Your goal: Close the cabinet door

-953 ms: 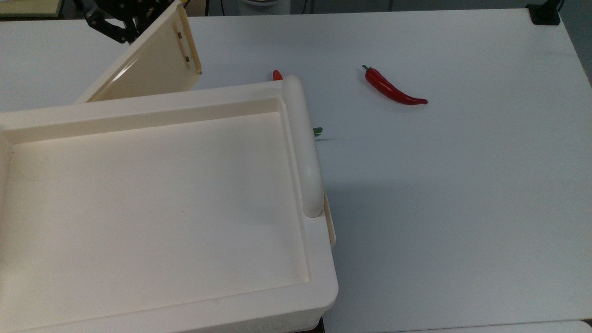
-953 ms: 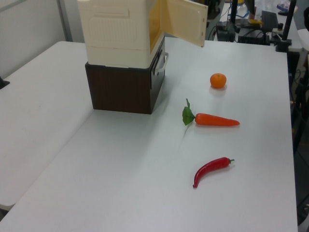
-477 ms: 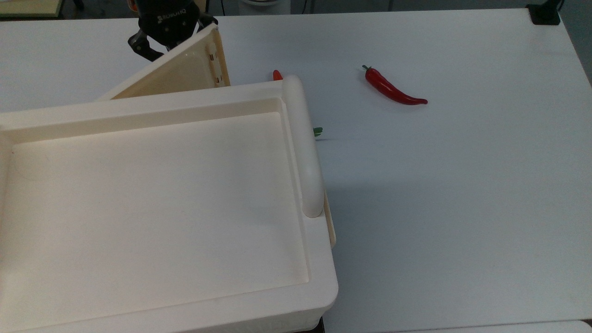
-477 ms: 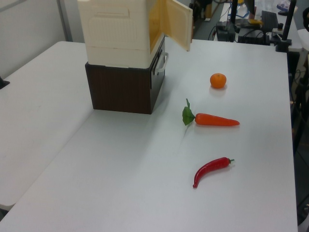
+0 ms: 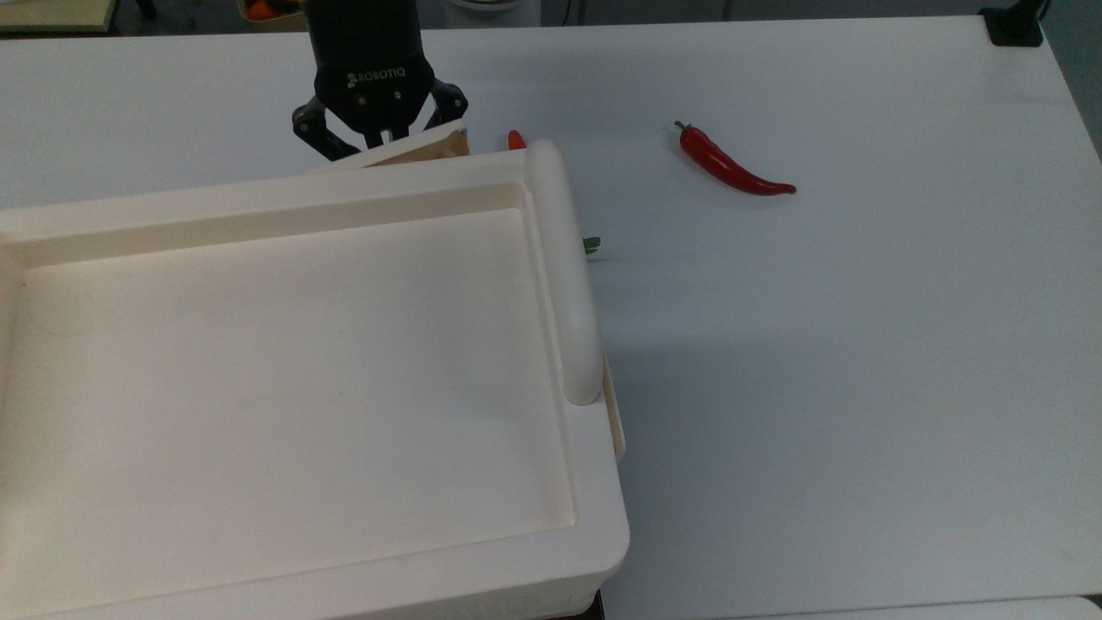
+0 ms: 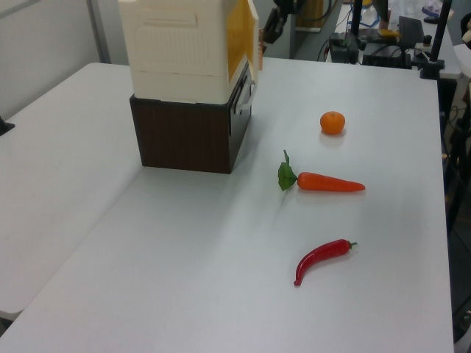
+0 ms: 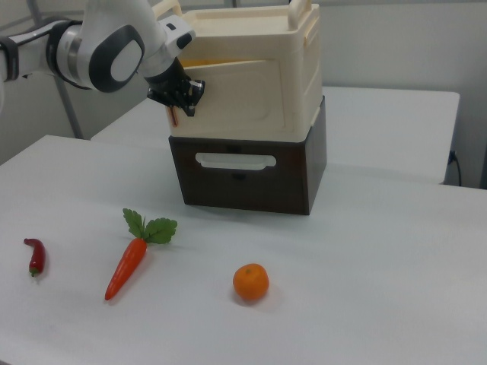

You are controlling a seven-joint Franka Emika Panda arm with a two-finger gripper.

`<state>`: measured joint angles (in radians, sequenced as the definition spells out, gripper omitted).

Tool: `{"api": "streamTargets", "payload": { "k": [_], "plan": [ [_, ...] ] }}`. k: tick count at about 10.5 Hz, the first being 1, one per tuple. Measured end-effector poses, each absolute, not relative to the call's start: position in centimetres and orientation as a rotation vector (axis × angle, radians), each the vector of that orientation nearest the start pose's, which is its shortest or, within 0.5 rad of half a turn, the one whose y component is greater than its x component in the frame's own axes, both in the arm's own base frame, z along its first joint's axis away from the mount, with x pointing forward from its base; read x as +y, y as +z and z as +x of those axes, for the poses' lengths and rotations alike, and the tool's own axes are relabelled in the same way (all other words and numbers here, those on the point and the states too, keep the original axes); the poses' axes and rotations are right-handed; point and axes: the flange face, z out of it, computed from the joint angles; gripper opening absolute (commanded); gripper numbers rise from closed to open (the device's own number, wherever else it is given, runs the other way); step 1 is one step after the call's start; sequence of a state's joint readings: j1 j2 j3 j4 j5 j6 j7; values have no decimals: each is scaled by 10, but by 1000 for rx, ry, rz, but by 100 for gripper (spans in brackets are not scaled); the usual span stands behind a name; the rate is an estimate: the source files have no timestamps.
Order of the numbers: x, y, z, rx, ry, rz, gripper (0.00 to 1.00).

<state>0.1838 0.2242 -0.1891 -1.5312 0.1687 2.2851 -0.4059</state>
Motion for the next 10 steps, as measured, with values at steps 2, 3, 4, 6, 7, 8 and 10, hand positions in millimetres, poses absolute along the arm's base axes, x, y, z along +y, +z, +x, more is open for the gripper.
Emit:
{"api": "streamTargets", "payload": {
  "k": [2,3,4,6,7,8,10],
  "plan": [
    [22,577,683,-380,-903,-2968,1],
    [23,573,688,-324,-930,-2961,1],
    [24,570,691,-265,-960,-2951,1],
    [28,572,696,-130,-1017,-2915,1],
    [31,574,698,-82,-1026,-2902,1],
    [33,576,700,-45,-1031,-2891,1],
    [34,576,700,5,-1027,-2879,1]
  ]
}}
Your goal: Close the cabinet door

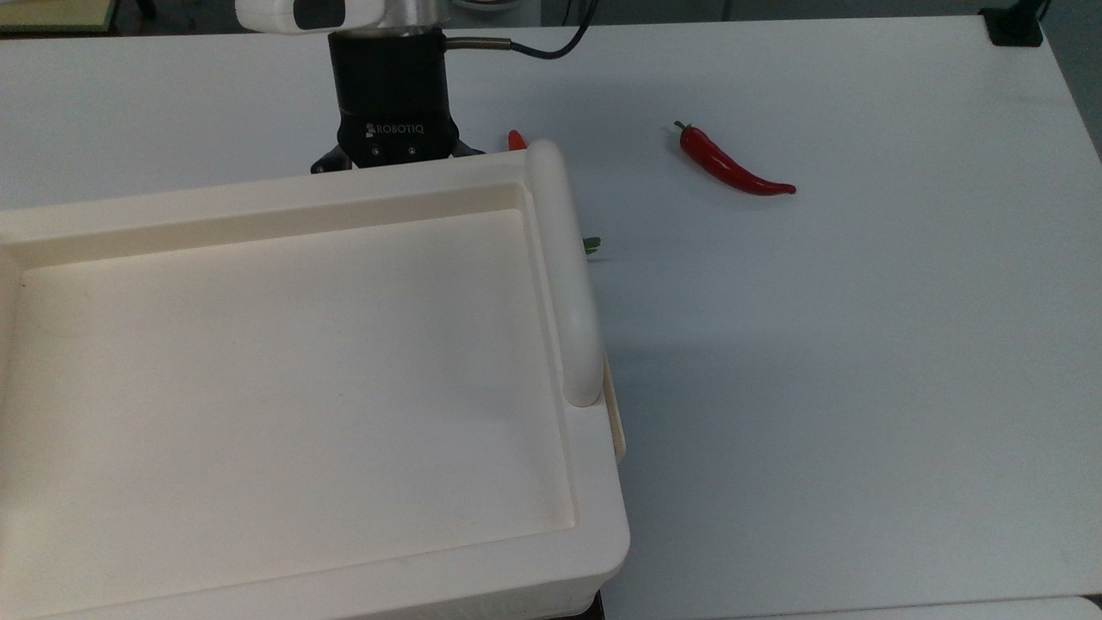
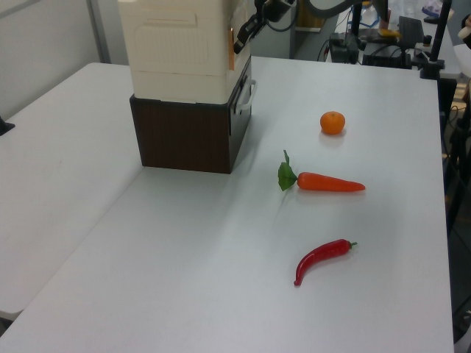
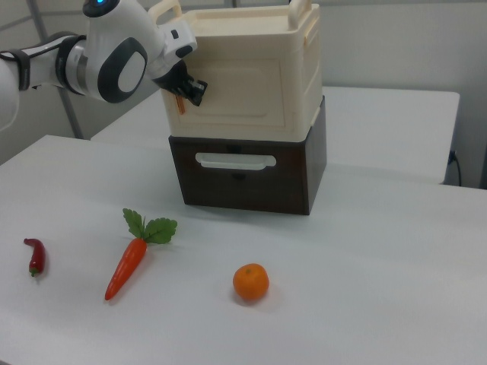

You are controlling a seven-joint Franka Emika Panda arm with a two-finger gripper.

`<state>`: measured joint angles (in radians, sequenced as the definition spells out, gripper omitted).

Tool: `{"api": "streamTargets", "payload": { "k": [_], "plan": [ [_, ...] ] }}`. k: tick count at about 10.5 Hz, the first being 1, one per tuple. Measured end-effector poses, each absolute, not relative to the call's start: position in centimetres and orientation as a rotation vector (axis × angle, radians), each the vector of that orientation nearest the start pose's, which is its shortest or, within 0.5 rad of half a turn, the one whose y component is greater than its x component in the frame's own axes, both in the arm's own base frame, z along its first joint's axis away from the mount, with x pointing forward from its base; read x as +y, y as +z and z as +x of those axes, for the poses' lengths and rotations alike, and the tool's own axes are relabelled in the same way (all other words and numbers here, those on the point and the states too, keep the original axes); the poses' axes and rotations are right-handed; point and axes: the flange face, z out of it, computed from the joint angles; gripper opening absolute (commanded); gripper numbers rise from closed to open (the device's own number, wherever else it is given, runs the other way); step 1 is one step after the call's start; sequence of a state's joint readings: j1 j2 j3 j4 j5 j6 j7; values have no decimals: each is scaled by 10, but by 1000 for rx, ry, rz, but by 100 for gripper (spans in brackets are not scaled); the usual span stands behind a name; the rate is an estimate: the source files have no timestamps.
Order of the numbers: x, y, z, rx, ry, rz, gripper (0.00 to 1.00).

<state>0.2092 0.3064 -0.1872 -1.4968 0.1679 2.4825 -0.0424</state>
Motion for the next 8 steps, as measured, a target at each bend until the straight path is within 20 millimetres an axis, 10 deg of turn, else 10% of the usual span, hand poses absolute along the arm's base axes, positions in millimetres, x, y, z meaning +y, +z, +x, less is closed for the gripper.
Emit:
{"api": "streamTargets", "payload": {
  "k": [3,8],
  "plan": [
    [36,577,700,-21,-1026,-2904,2],
    [-2,566,655,21,-337,-3093,24]
  ]
}}
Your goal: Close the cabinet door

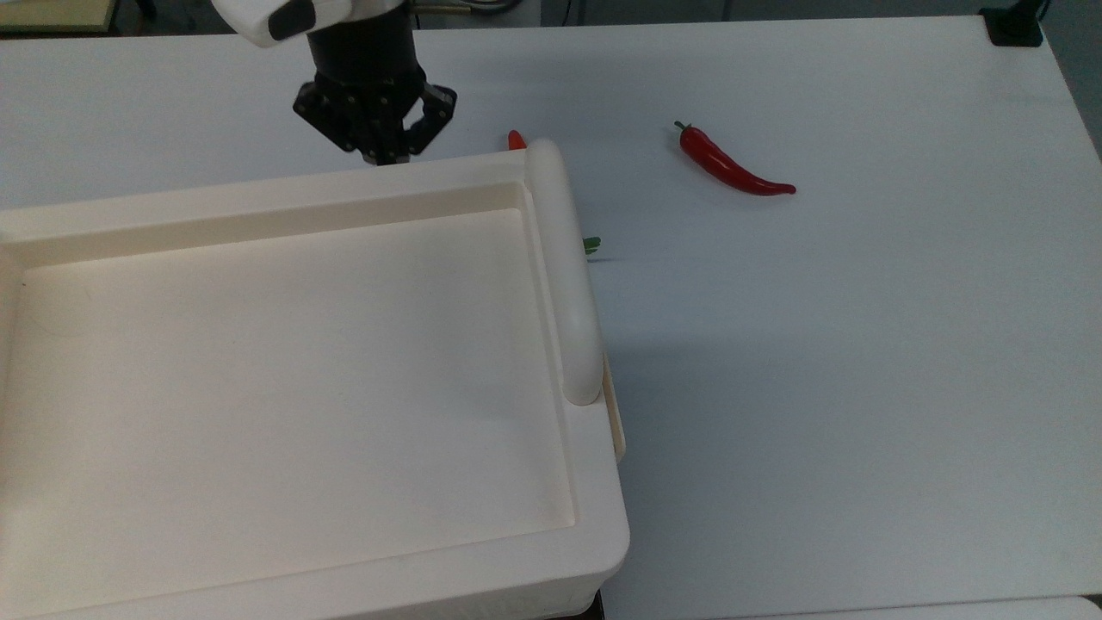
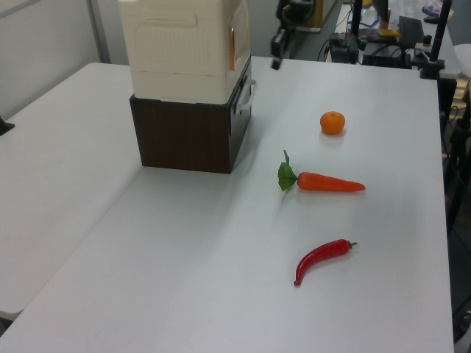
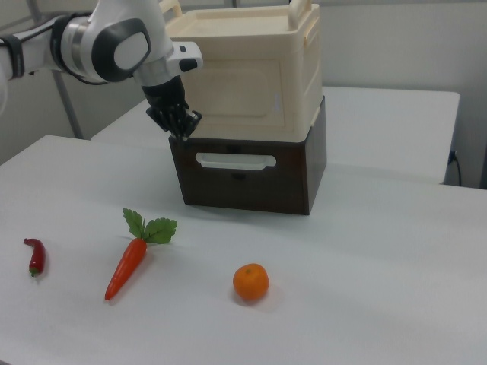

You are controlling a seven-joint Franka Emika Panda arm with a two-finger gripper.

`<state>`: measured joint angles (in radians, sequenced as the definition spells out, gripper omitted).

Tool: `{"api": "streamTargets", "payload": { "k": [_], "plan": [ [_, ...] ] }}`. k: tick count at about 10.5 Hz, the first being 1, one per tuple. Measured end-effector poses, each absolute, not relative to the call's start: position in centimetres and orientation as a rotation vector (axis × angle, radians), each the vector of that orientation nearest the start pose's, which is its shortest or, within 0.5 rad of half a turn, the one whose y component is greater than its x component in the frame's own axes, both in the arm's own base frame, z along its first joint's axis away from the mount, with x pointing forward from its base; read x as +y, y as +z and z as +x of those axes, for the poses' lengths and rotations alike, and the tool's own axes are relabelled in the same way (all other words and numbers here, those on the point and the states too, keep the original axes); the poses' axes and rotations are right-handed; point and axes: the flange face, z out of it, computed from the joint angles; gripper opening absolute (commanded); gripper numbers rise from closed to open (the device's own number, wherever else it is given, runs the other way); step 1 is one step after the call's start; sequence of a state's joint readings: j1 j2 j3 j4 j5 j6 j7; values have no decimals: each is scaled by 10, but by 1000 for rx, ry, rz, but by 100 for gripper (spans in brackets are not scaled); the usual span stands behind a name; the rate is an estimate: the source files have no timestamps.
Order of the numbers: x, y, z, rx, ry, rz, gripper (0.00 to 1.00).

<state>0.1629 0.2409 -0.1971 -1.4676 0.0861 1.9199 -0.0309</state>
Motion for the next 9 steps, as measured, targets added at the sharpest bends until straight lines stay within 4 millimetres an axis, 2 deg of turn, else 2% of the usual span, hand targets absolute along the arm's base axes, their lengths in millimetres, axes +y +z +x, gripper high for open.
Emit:
{"api": "streamTargets", "payload": {
  "k": [1,2,4,6,9],
  "plan": [
    [-14,572,640,49,-225,-3103,53],
    [-24,580,628,109,-164,-3098,100],
    [-32,597,609,225,-100,-3084,100],
    [-27,596,599,230,-41,-3116,100],
    [-32,595,591,249,14,-3128,100]
  ]
}}
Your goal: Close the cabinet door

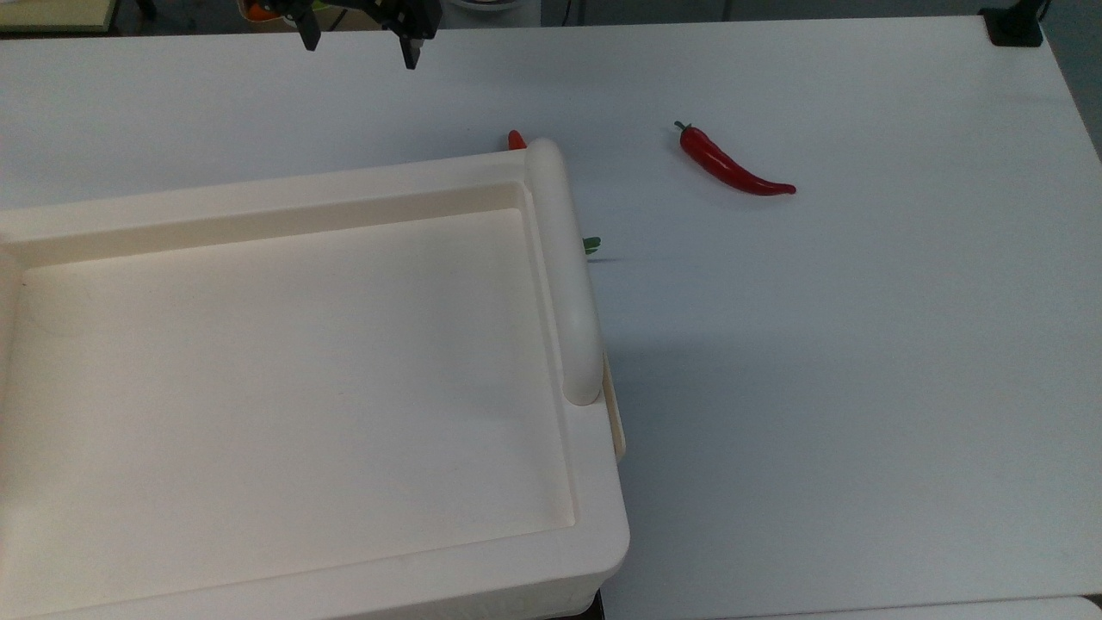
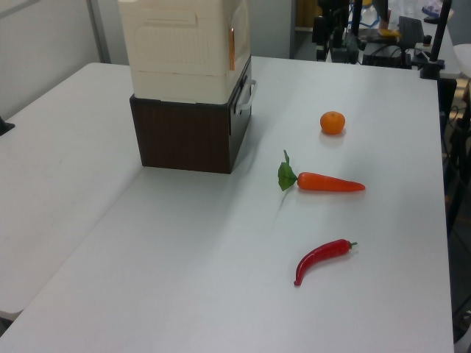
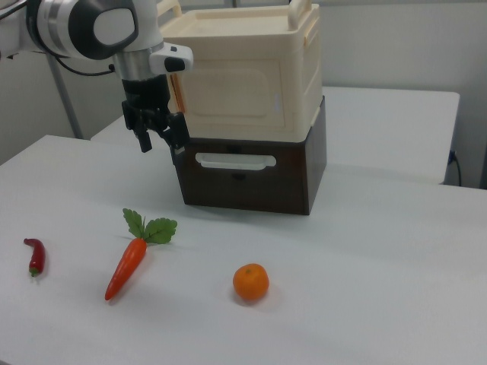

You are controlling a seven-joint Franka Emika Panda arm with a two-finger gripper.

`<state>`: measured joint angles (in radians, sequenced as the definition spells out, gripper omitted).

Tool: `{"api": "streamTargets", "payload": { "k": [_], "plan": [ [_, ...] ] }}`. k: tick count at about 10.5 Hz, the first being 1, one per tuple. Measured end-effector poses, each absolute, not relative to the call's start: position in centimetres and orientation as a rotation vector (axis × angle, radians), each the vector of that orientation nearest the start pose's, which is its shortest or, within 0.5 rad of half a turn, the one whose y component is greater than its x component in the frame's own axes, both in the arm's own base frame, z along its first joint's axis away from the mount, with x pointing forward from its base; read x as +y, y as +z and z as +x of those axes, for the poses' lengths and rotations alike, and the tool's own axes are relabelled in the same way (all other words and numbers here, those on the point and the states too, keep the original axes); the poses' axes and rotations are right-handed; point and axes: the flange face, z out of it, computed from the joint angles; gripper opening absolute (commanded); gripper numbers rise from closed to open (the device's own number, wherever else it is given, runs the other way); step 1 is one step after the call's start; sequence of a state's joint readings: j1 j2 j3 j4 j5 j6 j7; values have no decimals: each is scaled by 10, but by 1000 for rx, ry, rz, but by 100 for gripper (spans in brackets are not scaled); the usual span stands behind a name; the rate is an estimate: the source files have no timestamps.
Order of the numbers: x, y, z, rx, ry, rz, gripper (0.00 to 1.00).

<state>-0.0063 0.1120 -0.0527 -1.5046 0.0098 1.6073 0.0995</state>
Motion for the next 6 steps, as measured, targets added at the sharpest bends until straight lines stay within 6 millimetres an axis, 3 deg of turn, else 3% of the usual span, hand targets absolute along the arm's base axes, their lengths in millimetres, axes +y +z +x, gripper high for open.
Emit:
{"api": "streamTargets", "payload": {
  "k": [6],
  "plan": [
    [-39,591,583,213,105,-3132,100]
  ]
}}
